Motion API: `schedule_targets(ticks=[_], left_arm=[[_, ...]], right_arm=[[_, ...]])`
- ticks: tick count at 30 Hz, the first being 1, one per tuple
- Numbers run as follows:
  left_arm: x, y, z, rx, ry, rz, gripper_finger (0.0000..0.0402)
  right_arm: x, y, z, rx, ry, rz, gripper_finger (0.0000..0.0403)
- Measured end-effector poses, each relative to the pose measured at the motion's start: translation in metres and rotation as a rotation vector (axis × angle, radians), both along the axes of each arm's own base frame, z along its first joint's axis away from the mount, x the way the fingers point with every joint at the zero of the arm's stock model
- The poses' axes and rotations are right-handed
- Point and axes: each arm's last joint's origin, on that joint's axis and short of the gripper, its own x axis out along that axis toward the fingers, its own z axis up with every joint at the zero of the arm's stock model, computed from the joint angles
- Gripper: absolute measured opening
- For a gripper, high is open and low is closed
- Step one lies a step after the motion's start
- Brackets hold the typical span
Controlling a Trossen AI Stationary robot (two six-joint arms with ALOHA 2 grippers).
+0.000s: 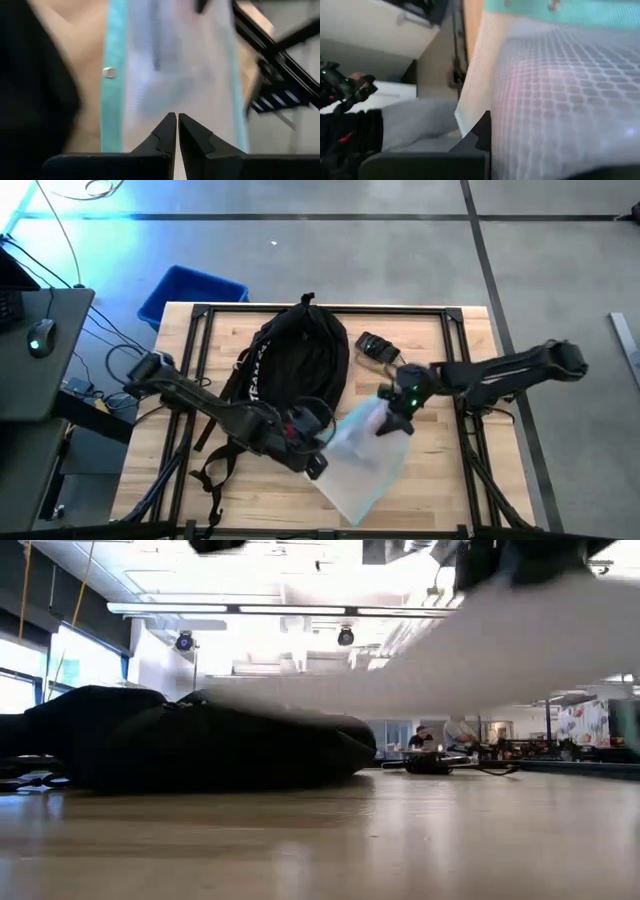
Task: Unpack backpack
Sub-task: Put the zip bag into the backpack
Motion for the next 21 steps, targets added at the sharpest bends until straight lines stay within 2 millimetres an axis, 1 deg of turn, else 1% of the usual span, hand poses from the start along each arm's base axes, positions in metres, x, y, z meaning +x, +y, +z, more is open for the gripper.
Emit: schedule_targets(ticks=[3,6,8,11,13,15,19,21], left_arm=[[-0.014,0.009,0.038,0.087,-0.053,0.064,0.0000],[-0.032,0.019,0.075,0.179,-0.124,0.088,0.0000],[-0.043,0.026,0.093,0.244,-0.163,0.096,0.0000],[-0.058,0.035,0.108,0.299,-0.192,0.104,0.0000],[-0.070,0.042,0.117,0.329,-0.199,0.126,0.0000],[-0.080,0.046,0.120,0.346,-0.187,0.143,0.0000],[-0.095,0.055,0.115,0.347,-0.089,0.191,0.0000],[-0.103,0.058,0.110,0.348,-0.032,0.221,0.0000]], right_arm=[[0.003,-0.012,0.037,-0.072,-0.115,-0.065,0.0000],[0.015,-0.031,0.071,-0.174,-0.187,-0.147,0.0000],[0.024,-0.049,0.086,-0.280,-0.175,-0.207,0.0000],[0.040,-0.083,0.105,-0.457,-0.113,-0.290,0.0000],[0.054,-0.106,0.112,-0.544,-0.074,-0.290,0.0000],[0.070,-0.129,0.117,-0.598,-0.041,-0.274,0.0000],[0.106,-0.170,0.105,-0.615,0.087,-0.170,0.0000],[0.125,-0.182,0.097,-0.625,0.131,-0.112,0.0000]])
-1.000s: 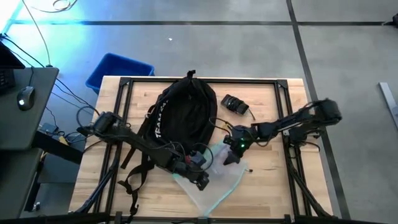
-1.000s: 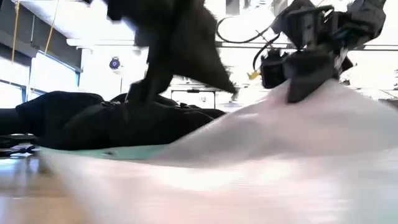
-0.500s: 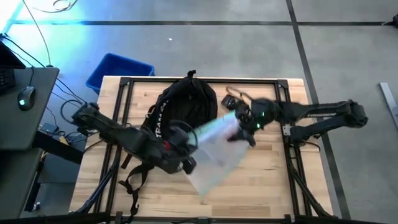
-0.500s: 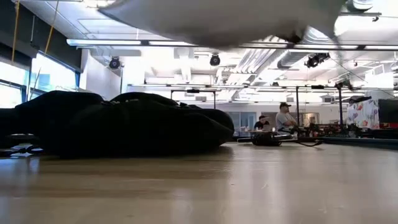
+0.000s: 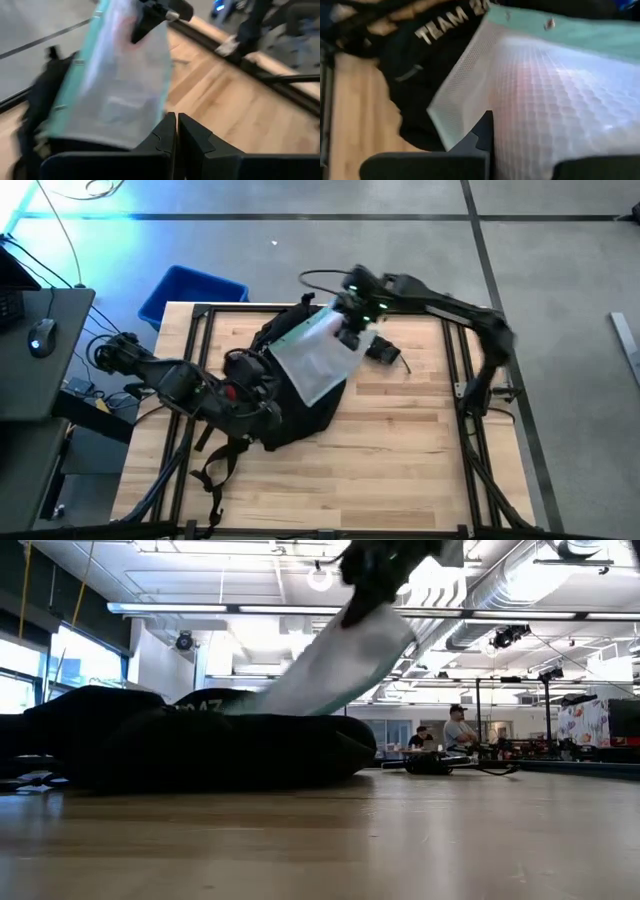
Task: Unpack backpack
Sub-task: Put the zip bag into the backpack
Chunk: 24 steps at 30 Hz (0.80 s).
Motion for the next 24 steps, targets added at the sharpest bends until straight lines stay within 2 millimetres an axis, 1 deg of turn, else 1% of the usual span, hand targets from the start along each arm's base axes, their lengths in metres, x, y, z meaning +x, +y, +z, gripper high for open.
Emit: schedule_targets(ticks=[3,7,8,10,14,18,24], left_arm=[[-0.010,0.003,-0.007,-0.023,0.091,0.042,0.0000],[-0.020,0.007,-0.013,-0.040,0.183,0.094,0.0000],[-0.022,0.008,-0.013,-0.043,0.192,0.101,0.0000],[-0.022,0.008,-0.012,-0.023,0.205,0.076,0.0000],[-0.026,0.011,-0.008,0.005,0.212,0.040,0.0000],[-0.028,0.013,-0.005,0.010,0.209,0.026,0.0000],[-0.025,0.019,-0.007,-0.050,0.181,0.086,0.0000]], right_arm=[[0.025,-0.010,-0.008,-0.004,0.062,0.082,0.0000],[0.054,-0.017,-0.018,0.075,0.075,0.171,0.0000],[0.060,-0.019,-0.020,0.086,0.068,0.178,0.0000],[0.070,-0.020,-0.015,0.098,0.022,0.186,0.0000],[0.082,-0.023,-0.019,0.209,-0.111,0.198,0.0000],[0.089,-0.025,-0.034,0.213,-0.107,0.208,0.0000],[0.106,-0.018,-0.060,0.208,-0.142,0.361,0.0000]])
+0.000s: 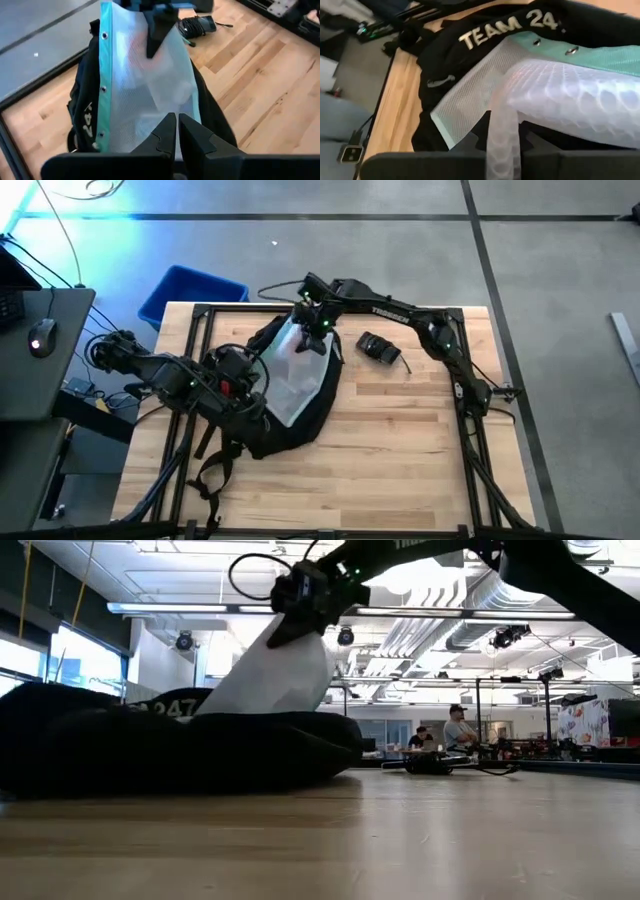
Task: Unpack backpack
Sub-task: Put the zip bag into the backpack
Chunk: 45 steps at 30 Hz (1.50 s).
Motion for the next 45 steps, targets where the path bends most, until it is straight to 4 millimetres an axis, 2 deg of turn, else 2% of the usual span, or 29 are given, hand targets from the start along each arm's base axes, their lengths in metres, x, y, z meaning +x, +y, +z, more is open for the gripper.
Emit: schedule_targets(ticks=[4,10,18,21,24,27,32,35,40,45], left_arm=[[0.010,0.006,-0.010,-0.026,-0.031,0.060,0.0006],[0.026,0.009,-0.033,-0.095,-0.064,0.110,0.0014],[0.029,0.010,-0.060,-0.154,-0.062,0.212,0.0015],[0.028,0.010,-0.069,-0.163,-0.040,0.230,0.0015],[0.027,0.011,-0.079,-0.166,-0.024,0.256,0.0015],[0.026,0.011,-0.084,-0.178,-0.030,0.290,0.0015],[0.026,0.009,-0.078,-0.181,-0.059,0.286,0.0015],[0.027,0.008,-0.073,-0.167,-0.055,0.256,0.0015],[0.027,0.010,-0.078,-0.143,-0.026,0.235,0.0015],[0.028,0.014,-0.089,-0.097,-0.015,0.242,0.0015]], right_arm=[[0.014,0.008,-0.018,0.014,-0.078,0.114,0.0000],[0.039,0.016,-0.044,-0.016,-0.153,0.143,0.0000],[0.055,0.019,-0.092,-0.011,-0.051,0.068,0.0000],[0.058,0.018,-0.103,0.015,0.000,0.010,0.0006],[0.058,0.017,-0.103,0.024,0.000,0.010,0.0033],[0.055,0.014,-0.098,0.039,-0.001,0.011,0.0080],[0.048,0.005,-0.066,0.113,-0.056,0.044,0.0166],[0.040,-0.002,-0.053,0.128,-0.050,0.015,0.0204],[0.030,-0.005,-0.045,0.149,-0.001,0.003,0.0241],[0.018,-0.001,-0.039,0.057,0.071,0.026,0.0247]])
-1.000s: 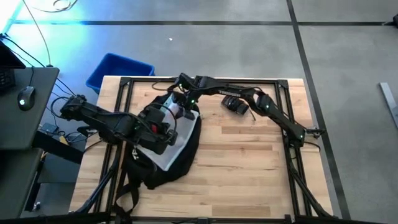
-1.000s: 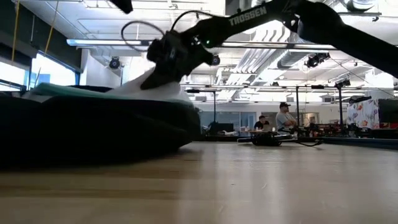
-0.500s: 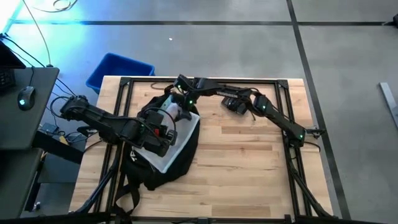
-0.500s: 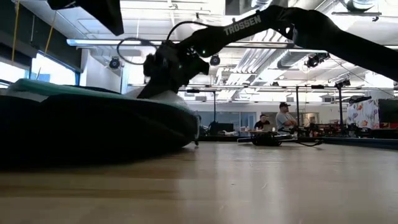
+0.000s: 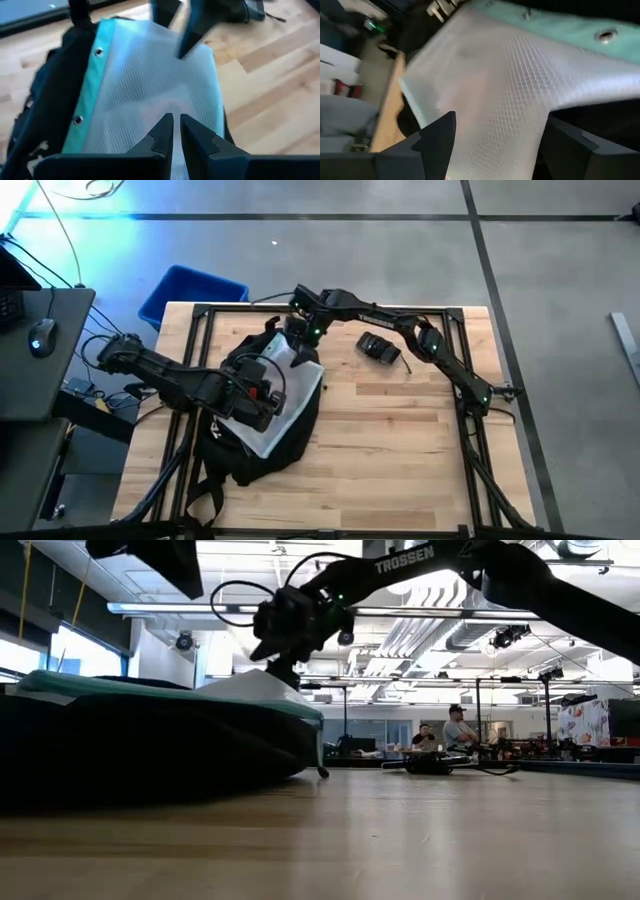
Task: Unpack backpack
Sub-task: Put the zip bag into the backpack
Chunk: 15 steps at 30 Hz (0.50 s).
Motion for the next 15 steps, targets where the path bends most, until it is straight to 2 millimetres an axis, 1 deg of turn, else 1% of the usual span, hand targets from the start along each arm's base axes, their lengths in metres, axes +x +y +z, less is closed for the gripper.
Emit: schedule_targets(ticks=[3,7,9,13,15], left_arm=[[0.004,0.006,-0.008,-0.002,-0.028,0.026,0.0011],[0.014,0.017,-0.016,-0.004,-0.083,0.026,0.0002],[0.020,0.023,-0.019,0.003,-0.101,0.021,0.0002],[0.029,0.042,-0.022,0.042,-0.093,0.006,0.0002],[0.034,0.053,-0.022,0.028,-0.078,-0.024,0.0003]], right_arm=[[-0.009,-0.002,0.008,-0.018,0.011,0.024,0.0247],[-0.022,-0.021,0.027,0.006,-0.057,0.001,0.0247],[-0.027,-0.030,0.031,0.042,-0.084,-0.003,0.0247],[-0.035,-0.036,0.029,0.060,-0.072,-0.001,0.0247],[-0.041,-0.039,0.026,0.062,-0.055,0.001,0.0247]])
